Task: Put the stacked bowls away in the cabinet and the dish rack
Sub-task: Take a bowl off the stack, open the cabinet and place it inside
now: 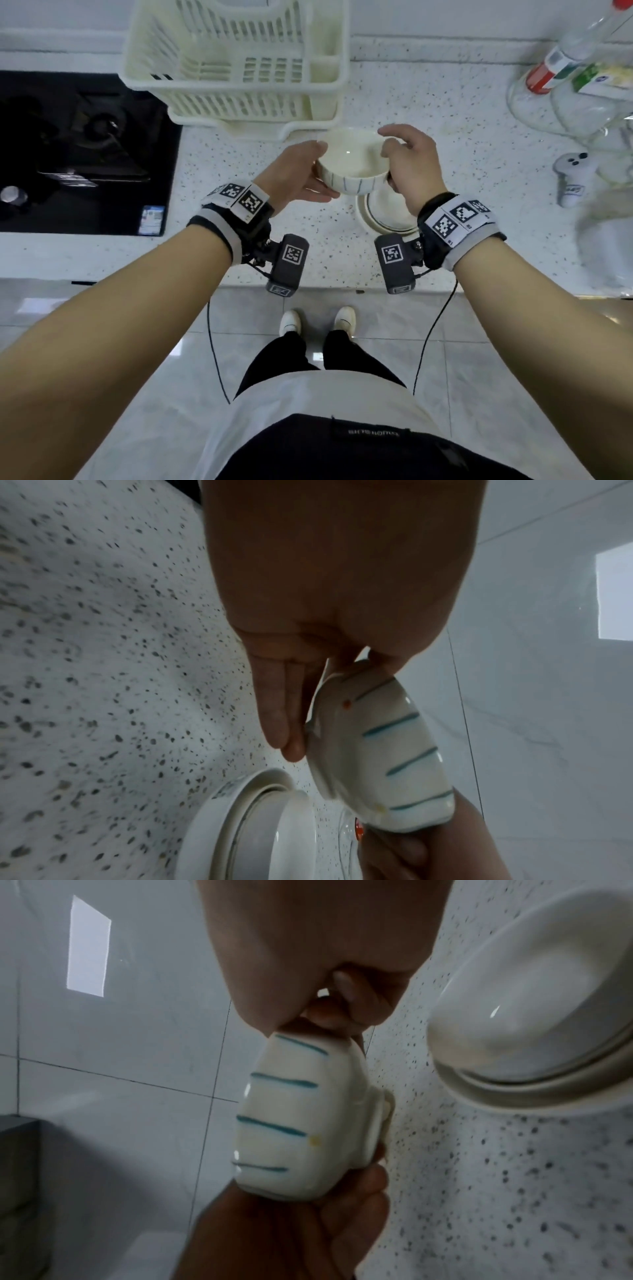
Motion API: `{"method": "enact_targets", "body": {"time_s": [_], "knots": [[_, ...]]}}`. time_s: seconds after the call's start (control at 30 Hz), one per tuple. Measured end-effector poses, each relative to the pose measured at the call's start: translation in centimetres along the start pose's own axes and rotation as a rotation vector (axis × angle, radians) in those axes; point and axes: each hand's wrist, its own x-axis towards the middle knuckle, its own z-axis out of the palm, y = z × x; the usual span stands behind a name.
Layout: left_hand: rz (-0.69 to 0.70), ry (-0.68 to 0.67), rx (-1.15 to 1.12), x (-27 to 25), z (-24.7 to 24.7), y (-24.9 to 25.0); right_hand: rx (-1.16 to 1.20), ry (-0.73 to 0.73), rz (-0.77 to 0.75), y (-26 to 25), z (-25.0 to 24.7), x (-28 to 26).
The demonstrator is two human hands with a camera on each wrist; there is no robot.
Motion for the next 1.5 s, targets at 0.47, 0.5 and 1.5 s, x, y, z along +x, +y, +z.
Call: {"method": "enact_targets", "body": {"time_s": [0.47, 0.5, 1.5], "knots": [[-0.137, 0.090, 0.017, 0.7, -6.6, -5.4, -0.031, -0.283, 0.355, -0.3, 7.1, -5.0], [-0.123, 0.092, 0.024, 1.1, -6.7, -6.0, -0.042, -0.287, 0.347, 0.4, 7.4, -5.2], [0.102, 0.394, 0.338, 1.4, -6.1, -17.3, 0.043, 0.000, 0.240, 13.2, 8.4, -9.6]]}}
